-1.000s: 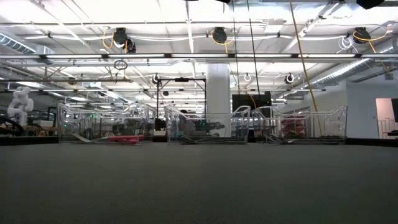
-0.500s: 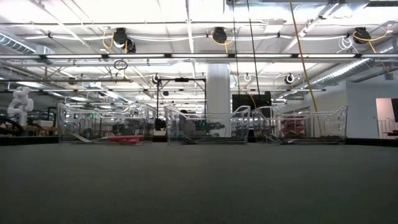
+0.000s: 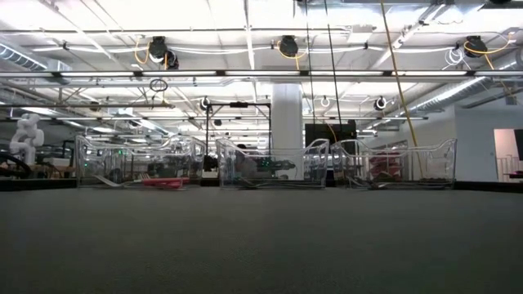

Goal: Sort silverware by color (type)
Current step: Put the pink fork into the transparent bin

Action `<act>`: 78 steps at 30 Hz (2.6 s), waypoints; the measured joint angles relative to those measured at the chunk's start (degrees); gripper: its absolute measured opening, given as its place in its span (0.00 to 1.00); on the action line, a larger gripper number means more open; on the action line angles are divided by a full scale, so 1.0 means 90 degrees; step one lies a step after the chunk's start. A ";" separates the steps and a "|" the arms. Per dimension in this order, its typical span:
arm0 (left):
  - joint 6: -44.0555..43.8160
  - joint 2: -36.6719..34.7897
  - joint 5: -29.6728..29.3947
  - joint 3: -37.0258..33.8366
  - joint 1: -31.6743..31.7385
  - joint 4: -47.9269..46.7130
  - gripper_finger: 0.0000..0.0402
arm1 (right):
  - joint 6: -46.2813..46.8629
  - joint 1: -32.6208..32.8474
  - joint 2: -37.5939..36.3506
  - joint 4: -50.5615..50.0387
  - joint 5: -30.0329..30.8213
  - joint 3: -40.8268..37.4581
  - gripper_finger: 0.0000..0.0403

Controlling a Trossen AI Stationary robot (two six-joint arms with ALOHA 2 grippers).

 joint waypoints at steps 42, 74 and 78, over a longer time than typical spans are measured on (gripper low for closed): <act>-0.0108 0.0121 0.0391 0.0002 0.0220 0.0200 0.03 | 0.0000 -0.0001 -0.0007 0.0247 0.0093 -0.0002 0.24; 0.0554 0.0265 -0.0066 0.0000 0.0203 0.0436 0.49 | 0.0117 -0.0003 -0.0002 0.0022 0.0091 -0.0006 0.07; 0.0549 0.0260 -0.0098 0.0000 0.0200 0.0715 0.58 | 0.0117 -0.0003 -0.0005 0.0043 0.0108 -0.0005 0.07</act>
